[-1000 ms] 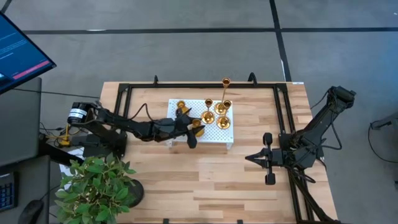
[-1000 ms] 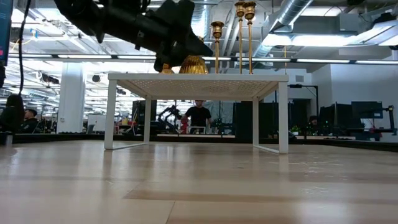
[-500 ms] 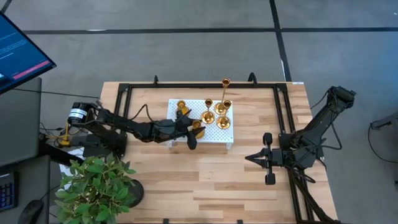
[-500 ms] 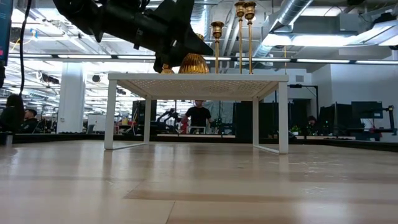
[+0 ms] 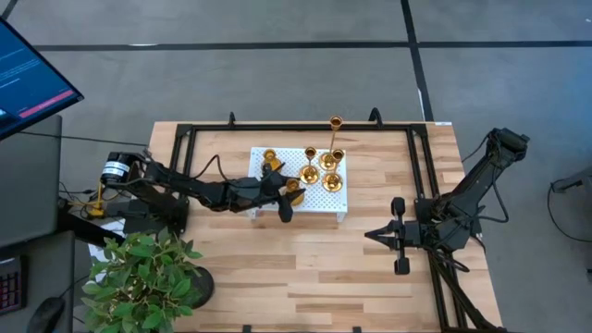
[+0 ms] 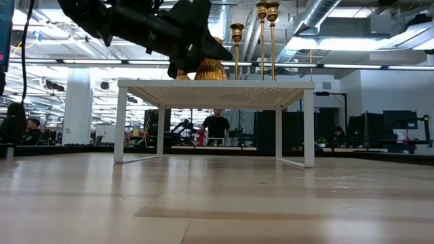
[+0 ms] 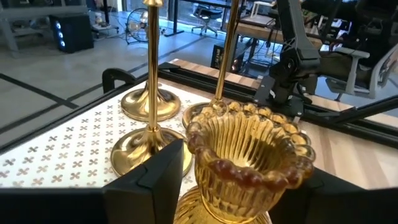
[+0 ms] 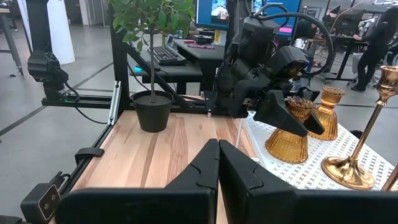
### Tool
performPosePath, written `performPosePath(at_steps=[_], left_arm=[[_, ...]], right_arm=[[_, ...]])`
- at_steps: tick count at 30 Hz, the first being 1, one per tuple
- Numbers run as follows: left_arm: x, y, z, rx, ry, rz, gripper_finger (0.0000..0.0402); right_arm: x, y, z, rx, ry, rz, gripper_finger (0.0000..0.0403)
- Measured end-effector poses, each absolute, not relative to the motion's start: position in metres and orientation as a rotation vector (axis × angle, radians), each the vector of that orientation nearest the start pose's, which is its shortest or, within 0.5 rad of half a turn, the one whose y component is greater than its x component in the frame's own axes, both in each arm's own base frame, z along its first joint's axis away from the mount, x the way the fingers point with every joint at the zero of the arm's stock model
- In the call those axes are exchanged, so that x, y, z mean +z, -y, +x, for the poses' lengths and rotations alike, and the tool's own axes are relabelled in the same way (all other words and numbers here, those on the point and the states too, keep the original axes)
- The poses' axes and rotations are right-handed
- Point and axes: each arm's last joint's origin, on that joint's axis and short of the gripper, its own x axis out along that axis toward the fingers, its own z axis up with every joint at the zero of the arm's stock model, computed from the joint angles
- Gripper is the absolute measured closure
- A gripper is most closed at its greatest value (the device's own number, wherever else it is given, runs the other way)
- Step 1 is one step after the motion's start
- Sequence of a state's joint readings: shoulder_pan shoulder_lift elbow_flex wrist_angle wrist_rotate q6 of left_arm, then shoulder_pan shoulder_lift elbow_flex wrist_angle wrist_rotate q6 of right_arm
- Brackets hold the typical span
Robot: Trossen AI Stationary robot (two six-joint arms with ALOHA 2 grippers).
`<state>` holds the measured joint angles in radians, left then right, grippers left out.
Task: Pick & Place candle stick holders
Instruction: Put the brown vase candle holder on the shelf, then return to Home Position
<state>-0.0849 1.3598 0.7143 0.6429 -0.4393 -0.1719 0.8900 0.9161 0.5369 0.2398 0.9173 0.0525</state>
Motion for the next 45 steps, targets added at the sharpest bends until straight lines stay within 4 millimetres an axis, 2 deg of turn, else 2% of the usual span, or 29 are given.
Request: performPosePath(at_steps=[24, 45], left_arm=[[0.2623, 0.0123, 0.2904, 0.355, 0.029, -0.153, 0.0127], [0.2661, 0.011, 0.2904, 0.357, 0.068, -0.163, 0.0121]], right_arm=[[0.2661, -0.136, 0.1397, -0.029, -0.086, -0.057, 0.0403], [0.2661, -0.1359, 0.1397, -0.029, -0.086, -0.057, 0.0403]])
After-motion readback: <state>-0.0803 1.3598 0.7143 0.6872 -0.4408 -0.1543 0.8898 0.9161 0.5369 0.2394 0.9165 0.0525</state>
